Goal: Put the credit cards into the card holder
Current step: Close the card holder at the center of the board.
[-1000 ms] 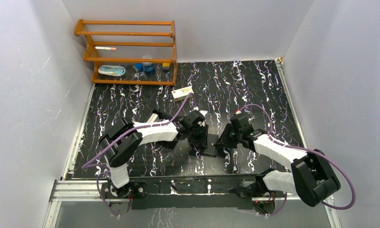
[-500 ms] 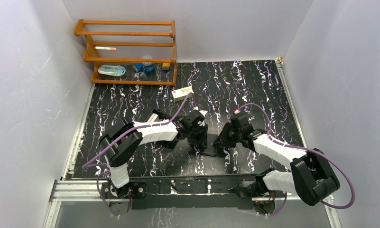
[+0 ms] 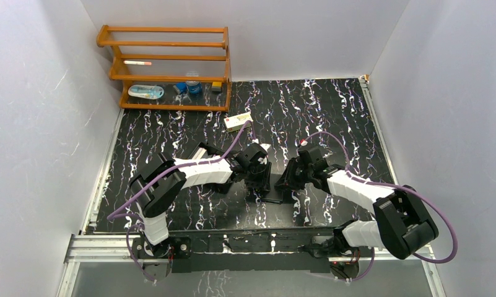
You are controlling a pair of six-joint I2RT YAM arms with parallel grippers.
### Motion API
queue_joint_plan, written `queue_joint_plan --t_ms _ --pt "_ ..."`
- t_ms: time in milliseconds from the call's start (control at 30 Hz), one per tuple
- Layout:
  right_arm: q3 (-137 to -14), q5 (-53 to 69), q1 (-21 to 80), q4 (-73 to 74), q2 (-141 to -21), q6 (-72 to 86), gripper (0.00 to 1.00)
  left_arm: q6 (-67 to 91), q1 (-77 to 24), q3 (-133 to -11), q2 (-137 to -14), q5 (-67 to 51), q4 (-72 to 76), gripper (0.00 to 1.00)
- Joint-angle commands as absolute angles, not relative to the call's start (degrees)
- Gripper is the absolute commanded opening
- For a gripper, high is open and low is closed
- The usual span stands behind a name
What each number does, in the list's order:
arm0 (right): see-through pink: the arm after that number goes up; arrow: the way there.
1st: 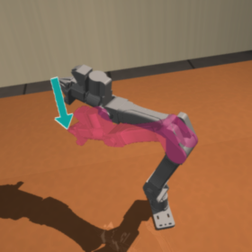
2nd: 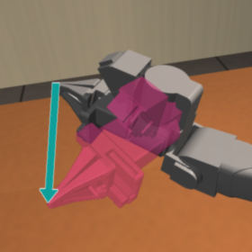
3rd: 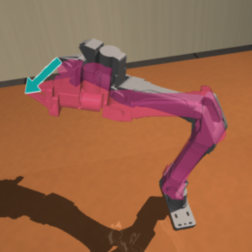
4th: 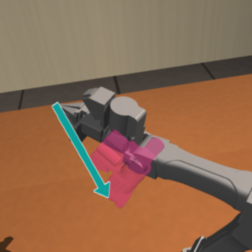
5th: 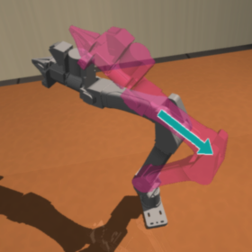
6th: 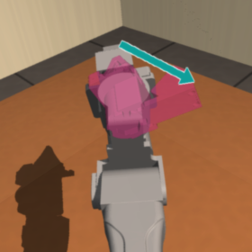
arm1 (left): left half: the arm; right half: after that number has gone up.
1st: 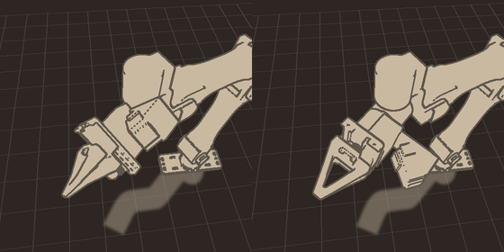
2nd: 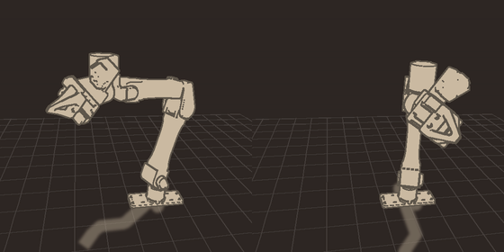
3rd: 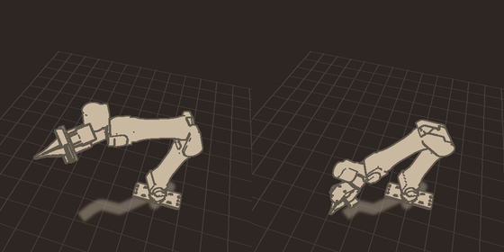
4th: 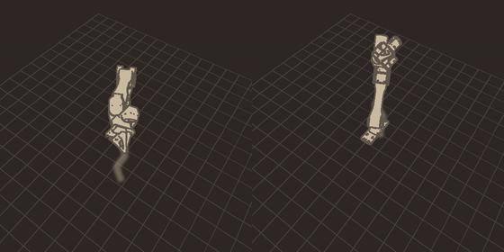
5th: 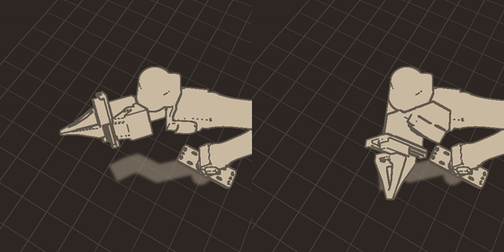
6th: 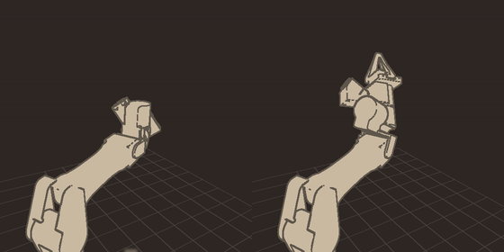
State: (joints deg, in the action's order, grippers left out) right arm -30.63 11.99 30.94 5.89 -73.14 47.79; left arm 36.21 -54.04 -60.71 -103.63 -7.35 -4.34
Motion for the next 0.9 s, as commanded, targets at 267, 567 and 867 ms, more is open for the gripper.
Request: queue_joint_plan --t_ms 267,567,867 --pt "-31.8 10.7 31.7 7.8 -72.9 46.2 0.24 36.8 -54.1 -60.1 -103.3 -7.7 -3.7 0.32" --pt "-37.1 6.7 32.1 15.9 -66.7 44.7 0.25 36.8 -54.1 -60.4 -101.5 -6.3 -4.9 0.34" --pt "-37.6 2.8 32.1 16.6 -69.8 44.9 0.29 39.7 -50.9 -60.9 -98.7 -7.5 -4.3 0.43"
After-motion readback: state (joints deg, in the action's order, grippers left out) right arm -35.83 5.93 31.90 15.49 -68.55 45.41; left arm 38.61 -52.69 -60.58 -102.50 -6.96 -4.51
